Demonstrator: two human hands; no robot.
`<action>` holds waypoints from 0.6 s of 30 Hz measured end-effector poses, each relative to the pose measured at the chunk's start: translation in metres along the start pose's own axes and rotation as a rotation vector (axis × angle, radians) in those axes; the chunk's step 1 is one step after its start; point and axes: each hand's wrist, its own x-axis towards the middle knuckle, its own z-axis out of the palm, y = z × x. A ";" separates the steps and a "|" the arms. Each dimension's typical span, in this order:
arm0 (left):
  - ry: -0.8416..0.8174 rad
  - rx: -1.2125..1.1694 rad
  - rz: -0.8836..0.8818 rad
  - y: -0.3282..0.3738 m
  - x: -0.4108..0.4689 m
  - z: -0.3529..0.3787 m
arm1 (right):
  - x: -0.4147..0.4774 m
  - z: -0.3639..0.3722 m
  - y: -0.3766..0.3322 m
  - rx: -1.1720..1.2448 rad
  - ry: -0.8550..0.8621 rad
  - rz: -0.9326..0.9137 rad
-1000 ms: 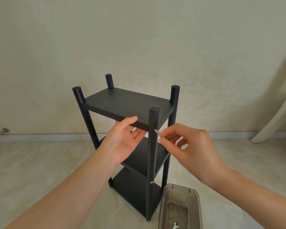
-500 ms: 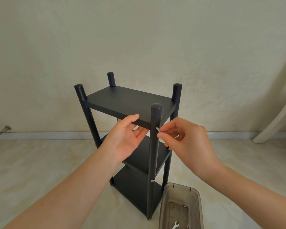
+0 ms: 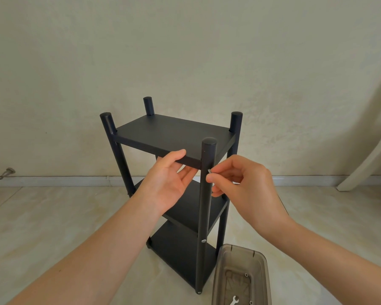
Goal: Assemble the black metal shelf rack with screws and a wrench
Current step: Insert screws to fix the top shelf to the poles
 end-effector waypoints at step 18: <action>-0.014 0.016 -0.020 0.001 -0.001 -0.003 | 0.007 0.002 0.008 -0.035 0.016 0.065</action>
